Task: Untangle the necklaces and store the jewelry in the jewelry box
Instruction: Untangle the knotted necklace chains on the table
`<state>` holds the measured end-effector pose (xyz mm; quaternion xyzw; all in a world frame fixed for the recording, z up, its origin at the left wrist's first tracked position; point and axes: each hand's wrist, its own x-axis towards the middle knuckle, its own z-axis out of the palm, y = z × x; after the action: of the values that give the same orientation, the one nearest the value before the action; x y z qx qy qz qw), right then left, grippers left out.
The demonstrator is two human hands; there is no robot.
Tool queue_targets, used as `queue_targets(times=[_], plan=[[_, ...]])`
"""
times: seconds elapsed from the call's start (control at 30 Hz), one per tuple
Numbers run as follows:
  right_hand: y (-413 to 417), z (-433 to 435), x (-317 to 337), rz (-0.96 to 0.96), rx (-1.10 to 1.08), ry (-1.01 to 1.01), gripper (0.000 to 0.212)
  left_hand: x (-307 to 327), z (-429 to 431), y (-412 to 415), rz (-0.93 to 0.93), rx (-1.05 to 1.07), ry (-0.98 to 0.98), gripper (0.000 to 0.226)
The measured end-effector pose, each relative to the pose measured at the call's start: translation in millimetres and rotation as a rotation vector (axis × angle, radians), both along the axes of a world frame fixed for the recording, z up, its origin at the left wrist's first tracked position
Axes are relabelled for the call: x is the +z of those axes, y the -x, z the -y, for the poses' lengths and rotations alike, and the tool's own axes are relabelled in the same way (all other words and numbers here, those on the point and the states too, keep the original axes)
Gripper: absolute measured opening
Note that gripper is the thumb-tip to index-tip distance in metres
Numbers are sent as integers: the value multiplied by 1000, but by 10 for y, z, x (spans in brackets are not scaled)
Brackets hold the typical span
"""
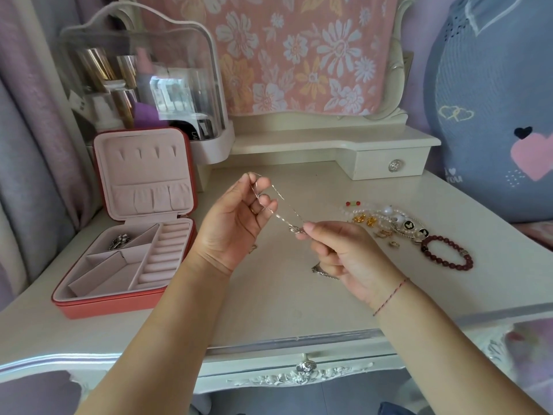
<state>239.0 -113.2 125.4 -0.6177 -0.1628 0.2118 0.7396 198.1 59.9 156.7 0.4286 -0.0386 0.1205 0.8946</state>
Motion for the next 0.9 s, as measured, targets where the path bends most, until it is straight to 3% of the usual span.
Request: queue_targets(times=[0.2,0.4,0.47,0.57,0.63,0.7,0.8,0.9], plan=[[-15,21,24,-61,73,-71,14,-1,15,-6,-38,-31,-6,9],[-2,23,11,-104,123,-172,9,-3,58,15,-73,-124,-50,13],[-15,4,-14,-9,10,-85,6,0,73,20,-73,-139,-72,12],[-31,-44,-68,324,-223,158,13,10,89,26,-62,-141,-108,11],[-36,-64,-90,434,-286,205,15,13,91,30,-61,-138,-105,15],[-28,-59,-73,463,-279,214,13,15,92,28,-59,-129,-106,25],[-27,-16,-69,391,-212,230,34,9,88,24,-54,-115,-104,26],[19,-5,-32,297,-136,211,23,12,82,20,-51,-100,-134,13]])
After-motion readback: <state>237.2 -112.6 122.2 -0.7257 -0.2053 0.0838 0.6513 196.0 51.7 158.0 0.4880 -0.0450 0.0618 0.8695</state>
